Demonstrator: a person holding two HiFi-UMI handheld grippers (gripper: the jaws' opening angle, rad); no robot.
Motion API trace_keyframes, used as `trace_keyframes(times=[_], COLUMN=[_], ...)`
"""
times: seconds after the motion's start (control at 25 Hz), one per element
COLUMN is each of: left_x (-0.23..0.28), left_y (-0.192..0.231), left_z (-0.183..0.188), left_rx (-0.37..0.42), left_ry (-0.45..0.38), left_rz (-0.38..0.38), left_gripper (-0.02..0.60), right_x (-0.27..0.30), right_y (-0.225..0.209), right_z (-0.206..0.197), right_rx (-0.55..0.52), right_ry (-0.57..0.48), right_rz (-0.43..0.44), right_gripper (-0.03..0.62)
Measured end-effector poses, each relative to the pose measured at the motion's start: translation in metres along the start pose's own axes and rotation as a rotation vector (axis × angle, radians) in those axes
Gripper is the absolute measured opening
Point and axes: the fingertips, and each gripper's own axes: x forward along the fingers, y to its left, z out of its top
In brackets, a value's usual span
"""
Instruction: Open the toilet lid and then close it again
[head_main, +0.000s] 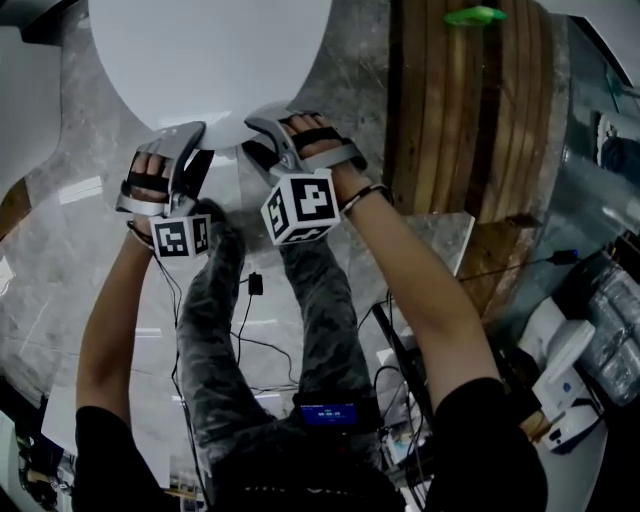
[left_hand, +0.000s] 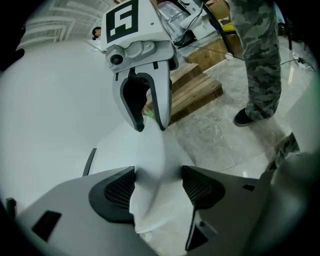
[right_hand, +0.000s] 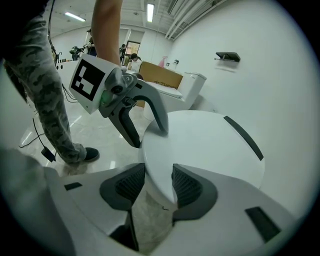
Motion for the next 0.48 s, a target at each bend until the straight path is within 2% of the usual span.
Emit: trace_keyframes(times=[0.2,0.48], left_x=[0.006,0.000], left_y=[0.001,0.000], left_z=[-0.002,0.009], left_rx=[-0.012,-0.096], left_ry=[-0.015,0.004], left_rz=[-0.009,-0.097], left_gripper=[0.293,0.284], right_x=[0.007,0.001], right_y=[-0.004,-0.001], right_z=[-0.005,-0.008], right_rx=[0.000,0.036], right_ry=[-0.006,0.079], right_rz=[0.010,0.062], right_gripper=[0.178,0.172])
